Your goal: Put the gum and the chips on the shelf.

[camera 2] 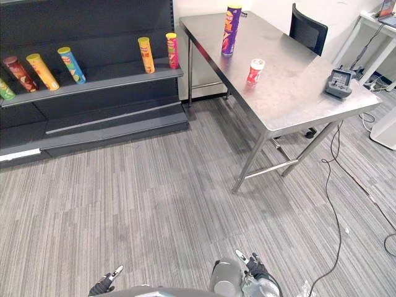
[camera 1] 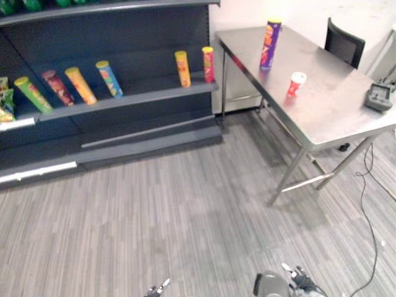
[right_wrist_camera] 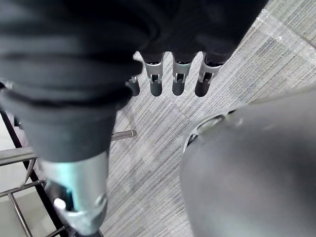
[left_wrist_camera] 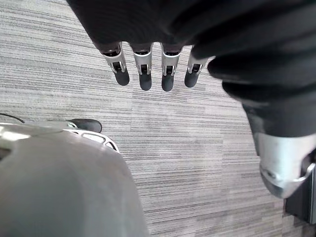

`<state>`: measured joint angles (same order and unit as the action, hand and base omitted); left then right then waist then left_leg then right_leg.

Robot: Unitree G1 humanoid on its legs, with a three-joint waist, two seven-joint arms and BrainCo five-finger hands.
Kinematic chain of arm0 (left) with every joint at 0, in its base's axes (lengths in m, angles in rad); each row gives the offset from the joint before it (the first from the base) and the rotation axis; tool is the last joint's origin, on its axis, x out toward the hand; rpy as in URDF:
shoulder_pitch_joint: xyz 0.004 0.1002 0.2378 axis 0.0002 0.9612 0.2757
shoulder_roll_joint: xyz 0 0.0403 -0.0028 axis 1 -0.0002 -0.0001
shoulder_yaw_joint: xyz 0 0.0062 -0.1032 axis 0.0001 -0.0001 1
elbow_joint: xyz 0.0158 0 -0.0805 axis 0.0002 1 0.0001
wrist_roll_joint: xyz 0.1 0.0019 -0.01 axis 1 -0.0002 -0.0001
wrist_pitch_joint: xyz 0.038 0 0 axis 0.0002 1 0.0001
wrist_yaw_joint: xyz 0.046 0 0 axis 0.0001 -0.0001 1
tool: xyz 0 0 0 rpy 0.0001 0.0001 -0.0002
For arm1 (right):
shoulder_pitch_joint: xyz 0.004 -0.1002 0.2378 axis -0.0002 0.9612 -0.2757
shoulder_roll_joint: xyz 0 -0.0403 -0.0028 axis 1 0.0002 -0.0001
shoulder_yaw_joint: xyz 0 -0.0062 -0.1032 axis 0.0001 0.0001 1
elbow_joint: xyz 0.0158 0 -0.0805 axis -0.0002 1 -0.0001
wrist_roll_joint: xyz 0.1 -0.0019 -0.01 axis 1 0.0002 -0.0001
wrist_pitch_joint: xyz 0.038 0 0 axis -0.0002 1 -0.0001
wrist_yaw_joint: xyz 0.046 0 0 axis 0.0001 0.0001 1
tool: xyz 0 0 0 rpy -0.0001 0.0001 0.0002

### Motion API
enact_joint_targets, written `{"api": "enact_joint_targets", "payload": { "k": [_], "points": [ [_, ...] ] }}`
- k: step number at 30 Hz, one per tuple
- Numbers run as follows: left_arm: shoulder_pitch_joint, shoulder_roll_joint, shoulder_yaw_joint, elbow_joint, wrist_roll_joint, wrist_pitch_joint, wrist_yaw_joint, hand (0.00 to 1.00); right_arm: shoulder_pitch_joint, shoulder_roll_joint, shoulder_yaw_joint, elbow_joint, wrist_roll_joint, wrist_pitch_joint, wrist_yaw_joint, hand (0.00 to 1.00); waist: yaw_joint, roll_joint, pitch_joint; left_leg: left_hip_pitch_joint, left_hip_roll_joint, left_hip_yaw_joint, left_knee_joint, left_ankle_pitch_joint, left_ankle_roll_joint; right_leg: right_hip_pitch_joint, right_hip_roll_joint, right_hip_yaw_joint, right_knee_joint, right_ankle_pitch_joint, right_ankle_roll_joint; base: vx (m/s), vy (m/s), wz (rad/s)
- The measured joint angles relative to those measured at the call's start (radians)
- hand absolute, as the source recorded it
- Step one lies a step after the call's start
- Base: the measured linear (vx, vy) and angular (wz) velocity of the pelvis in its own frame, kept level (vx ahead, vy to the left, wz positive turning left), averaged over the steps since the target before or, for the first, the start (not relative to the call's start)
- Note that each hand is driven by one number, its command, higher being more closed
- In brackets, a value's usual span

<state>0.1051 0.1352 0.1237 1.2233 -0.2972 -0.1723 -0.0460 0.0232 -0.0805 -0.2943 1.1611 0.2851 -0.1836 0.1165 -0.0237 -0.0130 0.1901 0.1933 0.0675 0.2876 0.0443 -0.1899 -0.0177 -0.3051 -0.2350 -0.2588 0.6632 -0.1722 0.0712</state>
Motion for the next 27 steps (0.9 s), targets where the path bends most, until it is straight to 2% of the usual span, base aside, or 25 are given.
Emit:
{"api": "enact_joint_targets", "payload": {
  "k": [1, 2, 3, 4, 5, 6, 7, 9, 11, 12, 13, 14, 15, 16, 17, 19, 20, 21, 23, 24, 25, 26, 27],
  "points": [
    [-0.001, -0.004, 0.02, -0.001, 0.0, -0.001, -0.001, 0.0, 0.008, 0.0, -0.001, 0.005, 0.0, 0.0, -0.002, 0.0, 0.0, -0.002, 0.0, 0.009, 0.012, -0.011, -0.002, -0.014, -0.023, 0.001, 0.021, 0.012, -0.2, 0.024, 0.019, 0.21, -0.239, 0.27],
    [-0.001, -0.007, 0.03, 0.0, 0.0, -0.001, -0.001, 0.0, 0.014, 0.0, -0.001, 0.008, 0.0, 0.0, -0.002, 0.0, -0.001, -0.004, 0.001, 0.016, 0.014, -0.023, -0.005, -0.022, -0.036, 0.005, 0.031, 0.028, -0.296, 0.066, 0.011, 0.44, -0.379, 0.33],
    [0.001, -0.026, 0.052, 0.012, 0.0, 0.001, 0.001, 0.0, 0.03, -0.015, -0.005, 0.024, -0.001, 0.0, -0.002, 0.0, -0.002, 0.013, 0.006, 0.038, 0.042, -0.047, -0.025, -0.028, -0.053, 0.044, 0.075, 0.012, -0.348, 0.137, -0.015, 0.41, -0.254, 0.2],
    [0.003, -0.042, 0.069, 0.009, 0.001, 0.0, -0.004, 0.0, 0.024, -0.029, -0.014, 0.035, -0.001, 0.001, -0.004, 0.0, 0.006, 0.044, 0.005, 0.036, 0.057, -0.056, -0.039, -0.006, -0.063, 0.044, 0.099, -0.001, -0.339, 0.12, -0.024, 0.46, -0.298, 0.16],
    [0.003, -0.046, 0.077, 0.008, 0.006, 0.0, -0.005, 0.0, 0.021, -0.029, -0.015, 0.034, -0.001, 0.001, -0.004, 0.0, 0.002, 0.049, 0.011, 0.039, 0.059, -0.053, -0.04, 0.002, -0.062, 0.041, 0.099, -0.005, -0.31, 0.1, -0.031, 0.31, -0.196, 0.11],
    [0.003, -0.053, 0.102, 0.007, 0.008, -0.001, -0.005, 0.0, 0.022, -0.026, -0.026, 0.034, -0.002, 0.001, -0.003, 0.0, -0.001, 0.044, 0.015, 0.056, 0.068, -0.054, -0.042, 0.017, -0.082, 0.031, 0.099, -0.01, -0.253, 0.044, -0.047, 0.29, -0.212, 0.13],
    [0.003, -0.062, 0.131, 0.008, 0.01, 0.0, -0.006, 0.0, 0.023, -0.025, -0.041, 0.037, -0.003, 0.003, -0.002, 0.0, 0.0, 0.051, 0.01, 0.074, 0.081, -0.056, -0.047, 0.026, -0.096, 0.036, 0.104, -0.017, -0.217, -0.001, -0.05, 0.29, -0.21, 0.12],
    [0.004, -0.071, 0.16, 0.004, 0.011, 0.0, -0.008, 0.0, 0.029, -0.019, -0.051, 0.037, -0.003, 0.003, -0.002, 0.0, 0.0, 0.054, 0.005, 0.074, 0.099, -0.057, -0.007, 0.03, -0.101, 0.063, 0.113, -0.034, -0.21, -0.047, -0.05, 0.3, -0.19, 0.18],
    [0.004, -0.072, 0.17, -0.007, 0.008, 0.0, -0.012, 0.0, 0.042, -0.017, -0.051, 0.038, -0.003, 0.003, -0.002, 0.0, 0.0, 0.043, 0.001, 0.032, 0.116, -0.077, 0.114, 0.026, -0.107, 0.104, 0.11, -0.056, -0.223, -0.074, -0.052, 0.27, -0.165, 0.35],
    [0.003, -0.072, 0.17, -0.014, 0.005, -0.001, -0.013, 0.0, 0.052, -0.011, -0.052, 0.038, -0.003, 0.003, -0.003, 0.0, 0.0, 0.039, -0.004, -0.039, 0.134, -0.112, 0.273, 0.02, -0.117, 0.138, 0.108, -0.074, -0.244, -0.077, -0.056, 0.28, -0.113, 0.33],
    [0.002, -0.072, 0.177, -0.025, 0.004, 0.0, -0.015, 0.0, 0.056, -0.01, -0.054, 0.038, -0.003, 0.003, -0.003, 0.0, 0.003, 0.038, -0.004, -0.097, 0.15, -0.129, 0.407, 0.029, -0.138, 0.159, 0.109, -0.082, -0.249, -0.083, -0.065, 0.34, -0.092, 0.26],
    [0.004, -0.073, 0.183, -0.04, -0.005, -0.001, -0.016, 0.0, 0.056, -0.011, -0.054, 0.038, -0.003, 0.004, -0.003, 0.0, 0.006, 0.039, -0.004, -0.166, 0.176, -0.146, 0.57, 0.065, -0.191, 0.185, 0.112, -0.091, -0.248, -0.092, -0.079, 0.28, -0.035, 0.04],
    [0.007, -0.074, 0.189, -0.042, -0.006, -0.001, -0.016, 0.0, 0.056, -0.011, -0.054, 0.037, -0.003, 0.004, -0.003, 0.0, 0.009, 0.037, -0.003, -0.189, 0.19, -0.145, 0.639, 0.071, -0.201, 0.198, 0.113, -0.091, -0.249, -0.094, -0.082, 0.27, 0.014, -0.04],
    [0.006, -0.075, 0.193, -0.042, -0.014, 0.0, -0.018, 0.0, 0.056, -0.01, -0.055, 0.034, -0.001, 0.004, -0.006, 0.0, 0.015, 0.039, -0.004, -0.236, 0.212, -0.129, 0.763, 0.061, -0.196, 0.24, 0.114, -0.089, -0.262, -0.095, -0.085, 0.25, 0.072, -0.02],
    [0.006, -0.073, 0.193, -0.049, -0.014, -0.001, -0.017, 0.0, 0.057, -0.006, -0.065, 0.032, -0.001, 0.003, -0.01, 0.0, 0.015, 0.035, -0.004, -0.276, 0.212, -0.091, 0.825, 0.027, -0.164, 0.283, 0.1, -0.087, -0.286, -0.095, -0.084, 0.24, 0.1, 0.05],
    [0.006, -0.07, 0.193, -0.061, -0.014, -0.007, -0.018, 0.0, 0.056, 0.008, -0.09, 0.03, 0.0, 0.004, -0.021, 0.0, 0.022, 0.025, -0.003, -0.349, 0.212, -0.02, 0.839, -0.032, -0.115, 0.335, 0.068, -0.083, -0.319, -0.096, -0.078, 0.19, 0.169, 0.18],
    [0.008, -0.069, 0.192, -0.077, -0.016, -0.017, -0.018, 0.0, 0.056, 0.011, -0.09, 0.029, 0.0, 0.004, -0.025, 0.0, 0.031, 0.017, -0.004, -0.394, 0.212, 0.022, 0.785, -0.049, -0.091, 0.353, 0.037, -0.079, -0.334, -0.101, -0.043, 0.17, 0.221, 0.11],
    [0.008, -0.068, 0.189, -0.078, -0.016, -0.023, -0.018, 0.0, 0.054, 0.011, -0.091, 0.029, 0.0, 0.004, -0.026, 0.0, 0.034, 0.015, -0.004, -0.414, 0.211, 0.036, 0.735, -0.051, -0.085, 0.362, 0.023, -0.077, -0.34, -0.106, -0.022, 0.17, 0.286, 0.01],
    [0.011, -0.063, 0.167, -0.076, -0.018, -0.025, -0.017, 0.0, 0.048, 0.011, -0.09, 0.029, 0.0, 0.004, -0.029, 0.0, 0.034, 0.018, -0.006, -0.434, 0.203, 0.031, 0.481, -0.014, -0.063, 0.377, -0.011, -0.066, -0.347, -0.118, 0.031, 0.18, 0.381, -0.09],
    [0.03, -0.067, 0.15, -0.069, -0.019, -0.025, -0.017, 0.0, 0.051, -0.001, -0.089, 0.028, 0.0, 0.003, -0.032, 0.0, 0.033, 0.035, -0.017, -0.421, 0.202, 0.015, 0.284, 0.099, -0.068, 0.381, -0.016, -0.047, -0.344, -0.129, 0.069, 0.27, 0.469, -0.25],
    [0.045, -0.055, 0.149, -0.055, -0.04, -0.024, -0.014, 0.0, 0.047, 0.014, -0.082, 0.033, 0.0, 0.009, -0.041, 0.0, 0.035, 0.016, -0.033, -0.399, 0.16, 0.041, 0.259, 0.132, -0.067, 0.385, -0.046, -0.007, -0.358, -0.123, 0.105, 0.3, 0.427, -0.15],
    [0.047, -0.048, 0.148, -0.05, -0.044, -0.025, -0.011, 0.0, 0.047, 0.022, -0.073, 0.033, 0.0, 0.009, -0.039, 0.0, 0.028, 0.0, -0.045, -0.399, 0.144, 0.048, 0.244, 0.131, -0.066, 0.384, -0.044, 0.0, -0.378, -0.121, 0.106, 0.25, 0.214, -0.15],
    [0.045, -0.041, 0.148, -0.047, -0.048, -0.033, -0.006, 0.0, 0.04, 0.032, -0.066, 0.037, 0.0, 0.009, -0.04, 0.0, 0.036, -0.015, -0.047, -0.419, 0.139, 0.053, 0.278, 0.091, -0.068, 0.379, -0.012, 0.007, -0.417, -0.093, 0.079, 0.21, 0.143, -0.08]
  ]
}}
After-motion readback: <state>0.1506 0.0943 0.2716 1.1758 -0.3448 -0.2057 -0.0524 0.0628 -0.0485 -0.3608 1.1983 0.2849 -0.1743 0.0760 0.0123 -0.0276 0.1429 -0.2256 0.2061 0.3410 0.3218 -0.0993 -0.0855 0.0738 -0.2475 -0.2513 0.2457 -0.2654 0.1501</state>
